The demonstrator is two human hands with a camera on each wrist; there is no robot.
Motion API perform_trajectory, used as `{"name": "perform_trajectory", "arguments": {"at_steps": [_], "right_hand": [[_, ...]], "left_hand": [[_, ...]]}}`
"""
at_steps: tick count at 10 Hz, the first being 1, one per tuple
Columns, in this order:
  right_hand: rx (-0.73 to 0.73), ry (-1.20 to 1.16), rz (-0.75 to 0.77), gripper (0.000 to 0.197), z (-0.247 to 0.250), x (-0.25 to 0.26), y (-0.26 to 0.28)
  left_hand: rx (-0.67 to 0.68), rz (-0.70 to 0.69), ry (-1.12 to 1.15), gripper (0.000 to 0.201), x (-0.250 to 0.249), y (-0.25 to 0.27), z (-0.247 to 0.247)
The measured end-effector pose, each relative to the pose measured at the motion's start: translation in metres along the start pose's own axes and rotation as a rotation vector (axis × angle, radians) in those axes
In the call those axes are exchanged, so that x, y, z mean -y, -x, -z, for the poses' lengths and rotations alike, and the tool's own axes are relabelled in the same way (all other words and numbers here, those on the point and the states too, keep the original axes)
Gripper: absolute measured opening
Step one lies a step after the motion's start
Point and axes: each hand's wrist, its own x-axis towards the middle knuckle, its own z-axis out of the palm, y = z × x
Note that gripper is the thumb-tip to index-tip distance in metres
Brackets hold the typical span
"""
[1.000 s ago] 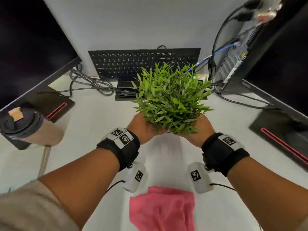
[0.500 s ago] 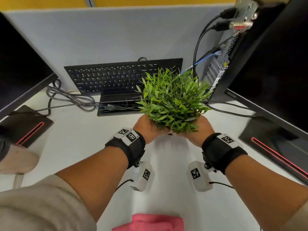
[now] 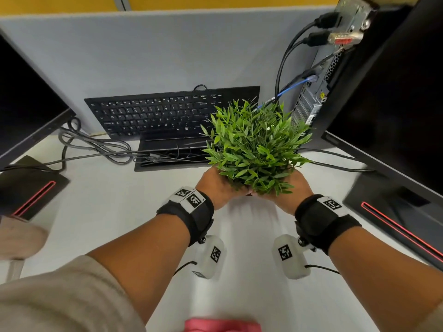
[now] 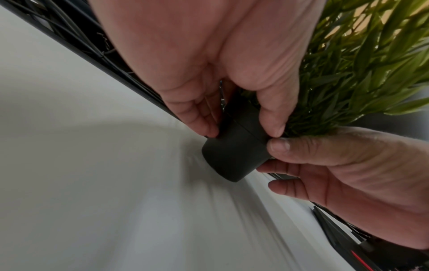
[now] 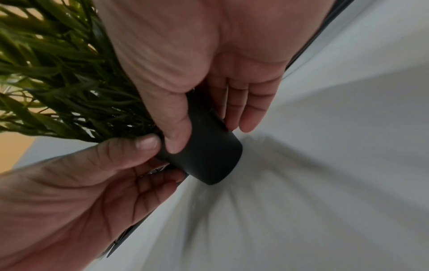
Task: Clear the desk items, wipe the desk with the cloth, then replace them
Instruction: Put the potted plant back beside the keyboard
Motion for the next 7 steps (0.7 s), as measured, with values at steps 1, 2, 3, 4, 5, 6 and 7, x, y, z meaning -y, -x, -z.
{"name": "perform_trajectory", "arguments": {"at_steps": [1, 2, 3, 4, 5, 6, 7], "right_hand": [[-0.003, -0.036, -0.009, 0.042, 0.003, 0.001, 0.001], [-0.02, -0.08, 0.009, 0.042, 0.003, 0.008, 0.004], [-0.03, -0.042, -0.023, 0.044, -0.001, 0.002, 0.008], [-0.097, 0.019, -0.146, 0.051, -0.008, -0.001, 0.021], [-0.032, 0.076, -0.251, 0.029, -0.025, 0.008, 0.042], [0.05, 0.085, -0.19, 0.008, -0.051, 0.034, 0.057], [0.157, 0.063, -0.048, 0.009, -0.086, 0.071, 0.059]], "left_hand": [[-0.007, 0.003, 0.012, 0.06, 0.0, -0.001, -0.001], [0.028, 0.004, 0.043, 0.054, -0.004, 0.002, -0.001], [0.059, 0.021, 0.106, 0.052, 0.001, 0.004, 0.001], [0.019, 0.071, 0.039, 0.063, 0.014, 0.014, 0.011], [0.016, 0.098, 0.063, 0.075, 0.033, 0.034, 0.03], [-0.014, 0.111, -0.006, 0.057, 0.052, 0.055, 0.052], [-0.094, 0.093, -0.096, 0.03, 0.068, 0.08, 0.081]]}}
